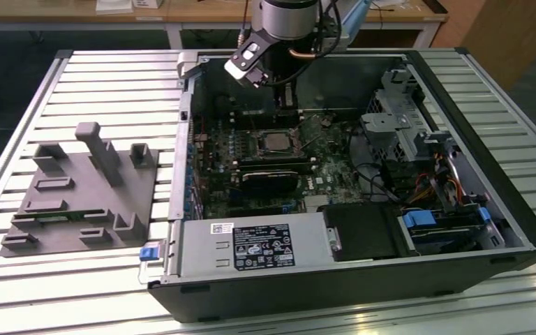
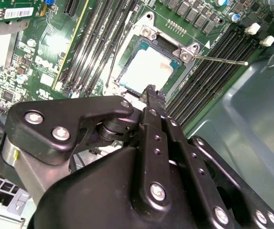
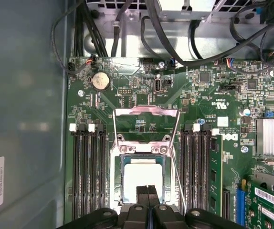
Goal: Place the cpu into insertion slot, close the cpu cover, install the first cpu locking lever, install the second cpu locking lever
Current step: 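Close the cpu cover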
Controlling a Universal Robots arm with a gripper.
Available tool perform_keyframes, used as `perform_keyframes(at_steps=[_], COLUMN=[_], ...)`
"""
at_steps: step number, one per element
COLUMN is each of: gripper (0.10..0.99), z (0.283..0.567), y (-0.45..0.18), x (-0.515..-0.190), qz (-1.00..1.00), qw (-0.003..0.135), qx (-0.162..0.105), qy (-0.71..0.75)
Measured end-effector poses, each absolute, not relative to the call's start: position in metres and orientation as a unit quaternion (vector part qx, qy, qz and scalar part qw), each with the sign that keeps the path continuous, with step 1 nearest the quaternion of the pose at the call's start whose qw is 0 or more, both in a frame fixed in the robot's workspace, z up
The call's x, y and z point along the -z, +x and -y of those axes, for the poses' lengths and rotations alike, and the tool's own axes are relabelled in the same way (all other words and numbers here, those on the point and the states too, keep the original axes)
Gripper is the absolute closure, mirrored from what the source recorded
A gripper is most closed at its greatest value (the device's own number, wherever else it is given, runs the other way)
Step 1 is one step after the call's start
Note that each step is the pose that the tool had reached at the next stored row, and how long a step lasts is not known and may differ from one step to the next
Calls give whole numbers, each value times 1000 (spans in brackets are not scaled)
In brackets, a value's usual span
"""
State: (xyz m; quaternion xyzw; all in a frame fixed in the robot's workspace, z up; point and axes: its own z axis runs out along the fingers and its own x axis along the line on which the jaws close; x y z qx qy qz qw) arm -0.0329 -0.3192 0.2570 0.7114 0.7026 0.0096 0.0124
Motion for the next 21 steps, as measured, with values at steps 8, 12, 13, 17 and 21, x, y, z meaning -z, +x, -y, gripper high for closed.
perform_keyframes(at_steps=[8, 12, 13, 17, 21], gripper=[980, 980, 980, 980, 980], z=[319, 319, 319, 319, 319], y=[-25, -9, -5, 13, 30], x=[-257, -257, -257, -257, -257], qz=[-703, -703, -703, -703, -703], qw=[12, 12, 12, 12, 12], qx=[-10, -9, -9, -9, -9], qy=[711, 711, 711, 711, 711])
